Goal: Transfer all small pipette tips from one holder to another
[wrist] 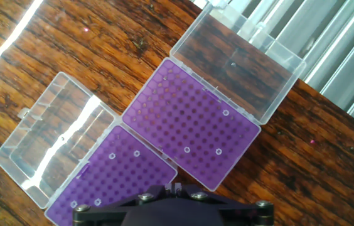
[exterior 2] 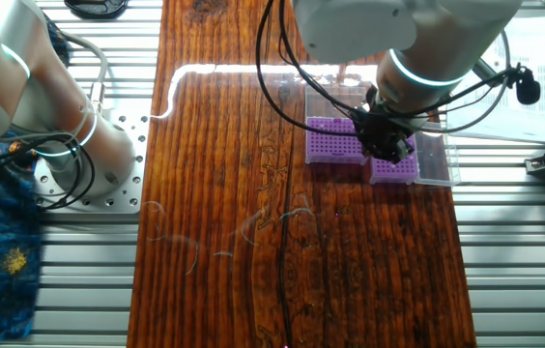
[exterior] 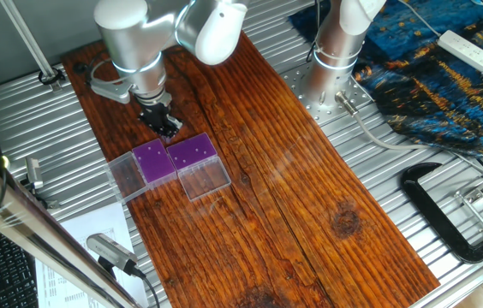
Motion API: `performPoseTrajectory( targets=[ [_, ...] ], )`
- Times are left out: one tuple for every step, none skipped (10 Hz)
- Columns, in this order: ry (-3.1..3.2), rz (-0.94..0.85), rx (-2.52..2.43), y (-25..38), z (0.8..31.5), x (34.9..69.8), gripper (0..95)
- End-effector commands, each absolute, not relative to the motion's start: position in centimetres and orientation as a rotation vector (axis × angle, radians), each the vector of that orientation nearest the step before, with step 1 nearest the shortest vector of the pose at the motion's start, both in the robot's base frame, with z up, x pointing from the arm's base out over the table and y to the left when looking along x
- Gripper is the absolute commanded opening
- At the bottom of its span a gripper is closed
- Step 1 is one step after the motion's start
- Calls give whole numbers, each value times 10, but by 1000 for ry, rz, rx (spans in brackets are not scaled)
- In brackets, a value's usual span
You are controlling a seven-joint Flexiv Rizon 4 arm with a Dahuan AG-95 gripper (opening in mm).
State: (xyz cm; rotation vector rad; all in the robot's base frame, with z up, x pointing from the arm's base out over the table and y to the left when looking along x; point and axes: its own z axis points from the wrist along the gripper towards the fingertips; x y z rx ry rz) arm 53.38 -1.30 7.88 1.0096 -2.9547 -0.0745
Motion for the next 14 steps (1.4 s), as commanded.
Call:
performPoseTrajectory(
  targets=[
    [-2975,-93,949,-13,79,535,0],
    [-2988,-94,907,-13,79,535,0],
    [-3008,-92,838,-13,79,535,0],
    [-3009,-89,828,-13,79,535,0],
    [-3019,-77,784,-13,79,535,0],
    [-3034,-71,772,-13,79,535,0],
    [-3040,-63,773,-14,78,538,0],
    [-3034,-56,794,-16,78,547,0],
    [-3029,-56,815,-19,78,555,0],
    [-3022,-58,836,-20,79,562,0],
    [-3024,-59,843,-19,78,568,0],
    [-3027,-55,849,-18,76,573,0],
    [-3024,-47,863,-18,75,576,0],
    [-3021,-36,875,-19,74,578,0]
  ],
)
